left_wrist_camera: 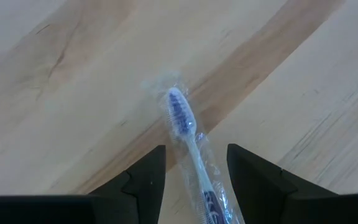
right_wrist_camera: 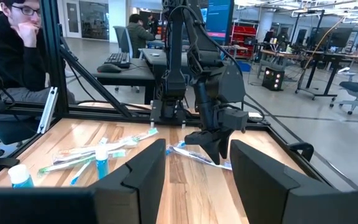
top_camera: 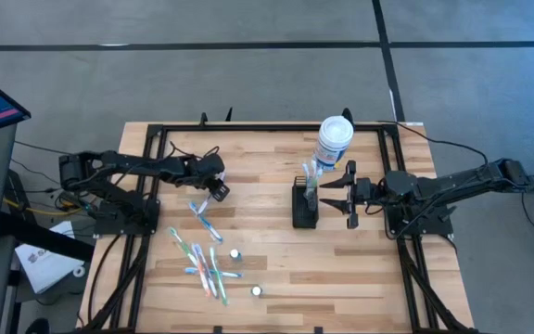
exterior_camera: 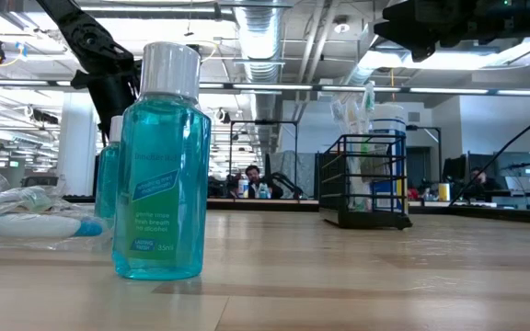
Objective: Pick & Place toothbrushing station
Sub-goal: Put the top purple toothbrush into the wire mesh organizer
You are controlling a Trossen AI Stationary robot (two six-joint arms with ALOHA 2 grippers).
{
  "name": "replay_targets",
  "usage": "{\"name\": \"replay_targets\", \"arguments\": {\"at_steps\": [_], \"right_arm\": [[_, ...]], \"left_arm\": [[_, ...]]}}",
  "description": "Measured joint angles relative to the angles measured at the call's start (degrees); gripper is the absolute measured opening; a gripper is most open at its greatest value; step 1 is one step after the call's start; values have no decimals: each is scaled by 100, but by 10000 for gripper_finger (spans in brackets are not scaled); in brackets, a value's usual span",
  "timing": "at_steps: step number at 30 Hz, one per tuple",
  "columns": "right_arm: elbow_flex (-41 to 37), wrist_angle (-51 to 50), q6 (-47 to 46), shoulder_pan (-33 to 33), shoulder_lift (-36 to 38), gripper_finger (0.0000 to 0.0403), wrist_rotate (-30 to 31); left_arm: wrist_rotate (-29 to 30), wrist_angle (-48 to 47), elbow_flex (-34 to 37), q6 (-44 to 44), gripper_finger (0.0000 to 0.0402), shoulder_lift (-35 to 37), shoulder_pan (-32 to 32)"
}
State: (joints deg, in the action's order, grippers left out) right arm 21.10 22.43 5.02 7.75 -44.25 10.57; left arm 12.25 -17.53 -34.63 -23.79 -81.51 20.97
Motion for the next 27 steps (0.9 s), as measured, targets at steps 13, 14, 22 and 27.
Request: {"name": "replay_targets", "arguments": {"at_steps": [13, 14, 22, 27], "right_arm": [[0, 47, 10, -2, 0, 170, 0], [0, 46, 11, -2, 0, 170, 0], [2, 42, 9, -4, 0, 170, 3], [2, 40, 7, -65, 0, 170, 2]], "left_arm": [[20, 71, 0, -7, 164, -1, 0], [20, 83, 0, -9, 164, -19, 0], [29, 269, -24, -24, 164, -621, -2], [68, 299, -11, -30, 158, -576, 0]]}}
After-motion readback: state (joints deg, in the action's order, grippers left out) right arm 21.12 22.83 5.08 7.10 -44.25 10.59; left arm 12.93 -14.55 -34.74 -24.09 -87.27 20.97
